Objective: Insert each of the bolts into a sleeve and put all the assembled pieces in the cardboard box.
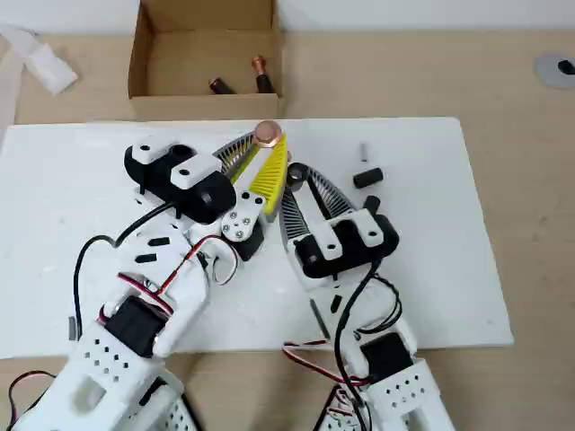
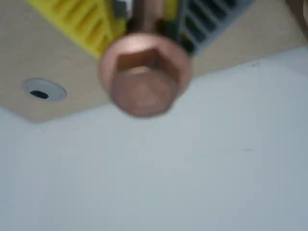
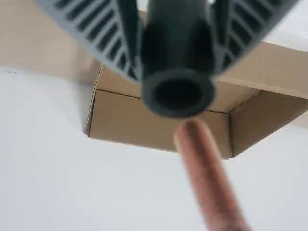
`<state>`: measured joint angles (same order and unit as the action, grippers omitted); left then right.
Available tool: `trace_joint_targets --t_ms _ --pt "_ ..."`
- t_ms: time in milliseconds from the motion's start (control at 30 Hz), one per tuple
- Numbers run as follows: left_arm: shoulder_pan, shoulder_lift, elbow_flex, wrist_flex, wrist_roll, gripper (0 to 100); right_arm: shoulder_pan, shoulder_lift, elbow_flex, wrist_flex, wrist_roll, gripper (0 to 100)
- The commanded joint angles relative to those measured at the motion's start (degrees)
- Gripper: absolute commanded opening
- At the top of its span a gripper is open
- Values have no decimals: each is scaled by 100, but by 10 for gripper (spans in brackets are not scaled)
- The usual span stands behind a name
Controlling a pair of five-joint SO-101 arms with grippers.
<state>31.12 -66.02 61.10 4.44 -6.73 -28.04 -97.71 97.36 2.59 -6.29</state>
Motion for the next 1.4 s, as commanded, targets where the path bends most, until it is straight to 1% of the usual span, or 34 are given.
trace_joint_targets --t_ms 0,500,533,667,733,867,1000,1367 --pt "114 4 -396 9 26 9 -66 -119 4 0 18 9" --pt "132 4 -440 70 -88 11 -66 -119 4 0 35 9" --pt "141 4 -519 202 -88 11 -66 -119 4 0 35 9" --pt "334 4 -1108 1213 -88 16 -75 -119 4 0 35 9" --pt "352 4 -1248 1451 -88 16 -75 -119 4 0 35 9" --pt "352 4 -1310 1451 -114 16 -75 -119 4 0 35 9" --pt "360 4 -1424 1486 -369 15 -75 -119 4 0 35 9" --pt "510 136 -1345 1442 -360 13 -75 -119 4 0 35 9"
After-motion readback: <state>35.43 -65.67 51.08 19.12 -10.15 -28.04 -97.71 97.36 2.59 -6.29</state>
